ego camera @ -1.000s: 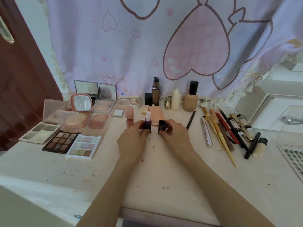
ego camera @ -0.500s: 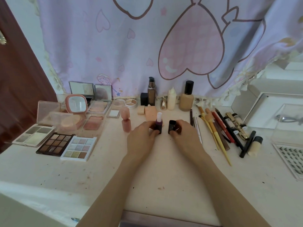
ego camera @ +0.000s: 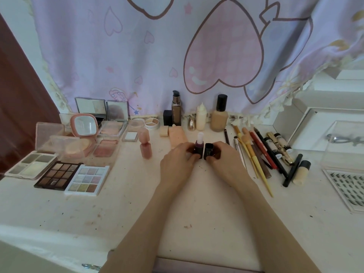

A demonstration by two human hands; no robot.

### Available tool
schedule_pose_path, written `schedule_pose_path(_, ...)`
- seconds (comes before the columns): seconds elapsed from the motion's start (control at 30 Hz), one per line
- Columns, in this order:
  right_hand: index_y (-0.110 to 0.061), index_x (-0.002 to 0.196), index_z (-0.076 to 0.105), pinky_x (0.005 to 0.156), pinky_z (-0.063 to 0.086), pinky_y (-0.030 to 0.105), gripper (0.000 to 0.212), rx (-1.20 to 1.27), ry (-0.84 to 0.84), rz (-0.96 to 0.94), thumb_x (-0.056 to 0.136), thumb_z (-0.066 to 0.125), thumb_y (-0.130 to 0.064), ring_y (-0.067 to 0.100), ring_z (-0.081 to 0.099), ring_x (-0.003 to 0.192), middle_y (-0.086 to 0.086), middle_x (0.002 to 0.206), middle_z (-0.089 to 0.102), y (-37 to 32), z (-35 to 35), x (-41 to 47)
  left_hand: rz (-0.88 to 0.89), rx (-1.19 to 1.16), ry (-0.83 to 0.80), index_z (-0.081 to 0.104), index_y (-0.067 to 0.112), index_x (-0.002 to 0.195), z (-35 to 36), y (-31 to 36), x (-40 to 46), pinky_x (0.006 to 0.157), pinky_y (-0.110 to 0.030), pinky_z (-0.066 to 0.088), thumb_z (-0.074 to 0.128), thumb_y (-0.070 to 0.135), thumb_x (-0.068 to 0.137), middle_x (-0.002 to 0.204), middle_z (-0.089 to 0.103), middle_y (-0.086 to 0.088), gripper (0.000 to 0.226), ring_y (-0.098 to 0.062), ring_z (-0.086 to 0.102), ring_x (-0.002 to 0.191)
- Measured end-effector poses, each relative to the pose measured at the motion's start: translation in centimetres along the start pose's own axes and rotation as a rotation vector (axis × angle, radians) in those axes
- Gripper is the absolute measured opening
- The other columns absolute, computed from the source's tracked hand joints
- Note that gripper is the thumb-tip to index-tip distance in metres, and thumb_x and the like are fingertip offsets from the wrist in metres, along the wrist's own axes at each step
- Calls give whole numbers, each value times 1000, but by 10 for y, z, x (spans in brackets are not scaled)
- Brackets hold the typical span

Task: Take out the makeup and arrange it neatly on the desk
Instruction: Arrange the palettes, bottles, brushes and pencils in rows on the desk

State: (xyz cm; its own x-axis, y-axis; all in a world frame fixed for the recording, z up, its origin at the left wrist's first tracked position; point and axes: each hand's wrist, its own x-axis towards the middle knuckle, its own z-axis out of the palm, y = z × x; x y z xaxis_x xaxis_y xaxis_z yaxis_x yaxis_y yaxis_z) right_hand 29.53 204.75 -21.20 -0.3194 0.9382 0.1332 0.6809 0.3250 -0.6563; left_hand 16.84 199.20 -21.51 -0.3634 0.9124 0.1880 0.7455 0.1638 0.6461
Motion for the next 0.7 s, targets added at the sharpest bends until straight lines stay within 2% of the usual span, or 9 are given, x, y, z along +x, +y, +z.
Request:
schedule_pose_path(0.07, -13, 119, 55, 75, 33, 21, 35, 34, 11, 6, 85, 59, -13, 17, 53, 95, 7, 113, 58, -2, -1, -2, 6, 2, -3, 55, 33, 119, 0, -1, 0, 80, -27, 36, 56, 33, 88, 120, 59, 12, 31, -18, 54, 108)
schedule_pose_path(0.13, -13, 130, 48, 77, 35, 20, 48, 92, 8, 16, 84, 60, -11, 12, 53, 90, 6, 120, 54, -4, -4, -4, 20, -27, -8, 48, 31, 128, 0, -4, -3, 80, -24, 34, 56, 32, 89, 121, 58, 13, 40, -15, 53, 108)
schedule_pose_path(0.23, -12, 139, 38, 77, 39, 21, 60, 138, 5, 29, 84, 63, -10, 8, 51, 86, 5, 124, 50, -4, -13, -11, 30, -111, 14, 43, 26, 129, 1, -7, -6, 77, -21, 35, 58, 25, 88, 115, 59, 11, 43, -13, 56, 91)
schedule_pose_path(0.3, -13, 137, 42, 78, 42, 22, 56, 141, 57, 16, 85, 64, -12, 8, 53, 85, 3, 120, 53, -1, -21, -18, 26, -145, 64, 44, 25, 120, 0, -5, -10, 72, -22, 37, 59, 24, 88, 104, 57, 13, 36, -6, 52, 72)
schedule_pose_path(0.4, -13, 114, 60, 77, 39, 18, 27, 97, 236, -35, 87, 62, -13, 11, 57, 84, 4, 117, 59, 10, -41, -30, 157, -102, 117, 49, 26, 107, -1, 0, -21, 65, -24, 38, 53, 25, 91, 80, 51, 18, 16, -2, 48, 62)
schedule_pose_path(0.47, -12, 100, 65, 77, 35, 17, 13, 15, 320, -26, 88, 60, -14, 18, 57, 91, 7, 113, 63, 20, -57, -32, 319, 22, 52, 53, 28, 106, 0, 5, -30, 64, -21, 37, 49, 29, 92, 81, 50, 18, 14, -3, 45, 65)
schedule_pose_path(0.57, -12, 95, 68, 77, 35, 23, 12, -104, 347, 38, 88, 58, -15, 17, 53, 88, 6, 100, 64, 38, -79, -34, 512, 148, -58, 60, 25, 107, 2, 8, -34, 70, -16, 35, 49, 32, 92, 95, 54, 12, 20, -2, 45, 84)
schedule_pose_path(0.7, -12, 93, 69, 77, 38, 28, 15, -201, 294, 25, 86, 62, -24, 19, 53, 89, 3, 92, 59, 41, -83, -35, 584, 165, -66, 69, 17, 100, 2, 9, -33, 79, -18, 38, 55, 29, 90, 100, 59, 4, 20, -10, 49, 92)
